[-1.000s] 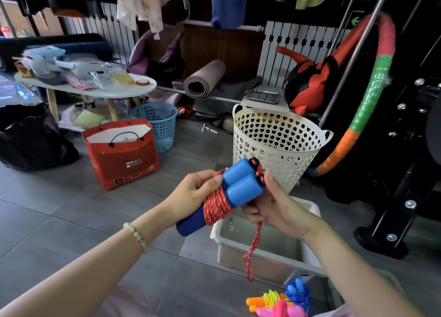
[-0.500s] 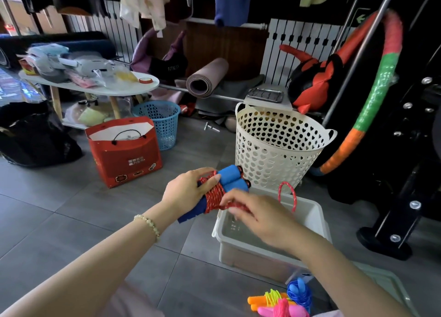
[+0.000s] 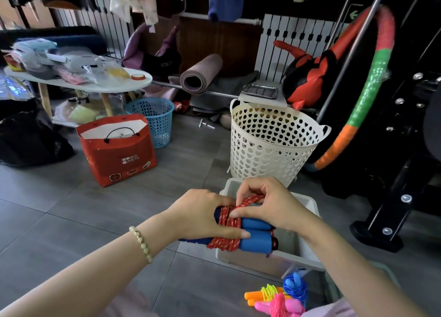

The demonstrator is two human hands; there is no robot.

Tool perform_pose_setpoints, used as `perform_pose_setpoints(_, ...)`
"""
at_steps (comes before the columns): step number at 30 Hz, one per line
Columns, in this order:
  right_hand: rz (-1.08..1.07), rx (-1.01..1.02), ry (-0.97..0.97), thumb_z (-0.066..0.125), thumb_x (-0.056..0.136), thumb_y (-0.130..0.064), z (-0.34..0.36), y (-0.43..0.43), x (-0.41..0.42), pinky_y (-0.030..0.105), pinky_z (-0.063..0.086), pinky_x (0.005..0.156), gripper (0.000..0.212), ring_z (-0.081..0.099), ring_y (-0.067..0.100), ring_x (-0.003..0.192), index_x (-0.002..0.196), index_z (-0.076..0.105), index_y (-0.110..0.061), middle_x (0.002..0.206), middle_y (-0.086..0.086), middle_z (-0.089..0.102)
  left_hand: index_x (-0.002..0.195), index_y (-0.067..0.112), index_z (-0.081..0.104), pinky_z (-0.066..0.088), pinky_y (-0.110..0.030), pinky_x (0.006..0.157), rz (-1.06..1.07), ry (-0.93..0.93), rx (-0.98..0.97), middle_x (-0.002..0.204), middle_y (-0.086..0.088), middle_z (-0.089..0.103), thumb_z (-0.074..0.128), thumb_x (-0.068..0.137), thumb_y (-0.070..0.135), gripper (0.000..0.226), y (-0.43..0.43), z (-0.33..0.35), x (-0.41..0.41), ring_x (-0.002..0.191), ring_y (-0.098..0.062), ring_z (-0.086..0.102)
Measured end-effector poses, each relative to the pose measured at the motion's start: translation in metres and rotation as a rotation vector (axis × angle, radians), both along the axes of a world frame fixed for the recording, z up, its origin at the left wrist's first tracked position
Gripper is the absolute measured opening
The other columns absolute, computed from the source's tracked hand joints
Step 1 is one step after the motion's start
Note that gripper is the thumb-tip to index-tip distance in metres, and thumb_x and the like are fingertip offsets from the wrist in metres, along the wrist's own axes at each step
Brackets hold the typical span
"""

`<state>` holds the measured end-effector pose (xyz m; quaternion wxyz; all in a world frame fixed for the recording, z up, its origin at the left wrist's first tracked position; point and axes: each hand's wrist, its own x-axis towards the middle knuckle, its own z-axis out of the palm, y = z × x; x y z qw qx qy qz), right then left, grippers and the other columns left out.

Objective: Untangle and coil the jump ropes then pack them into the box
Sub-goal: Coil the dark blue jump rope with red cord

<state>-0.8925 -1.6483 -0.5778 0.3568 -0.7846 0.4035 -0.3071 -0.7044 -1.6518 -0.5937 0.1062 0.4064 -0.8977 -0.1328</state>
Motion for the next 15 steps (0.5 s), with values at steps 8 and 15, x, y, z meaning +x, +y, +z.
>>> perform_pose_setpoints(8, 0.164, 0.379, -0.181, 0.069, 0.077, -0.037, 0.006, -0.001, 0.001, 0.026, 0.044, 0.083, 0.013, 0.057, 0.013, 0.086, 0.077, 0.074, -0.024, 0.088, -0.012, 0.059, 0.061, 0.048, 0.052, 0.032, -0.010, 0.054, -0.074, 0.336, 0.198, 0.052, 0.015, 0.050, 0.053, 0.075, 0.066, 0.023, -0.002, -0.004, 0.006, 0.051, -0.003, 0.046)
perform_pose_setpoints(15, 0.094, 0.614, -0.515, 0.056, 0.051, -0.088, 0.009, 0.002, 0.001, 0.034, 0.046, 0.080, 0.096, 0.062, 0.021, 0.095, 0.116, 0.064, -0.018, 0.107, 0.002, 0.067, 0.100, 0.013, 0.069, 0.052, -0.033, 0.070, 0.060, 0.947, 0.604, 0.085, -0.011, 0.068, 0.056, 0.087, 0.054, 0.045, -0.012, -0.006, 0.009, 0.076, -0.021, 0.063)
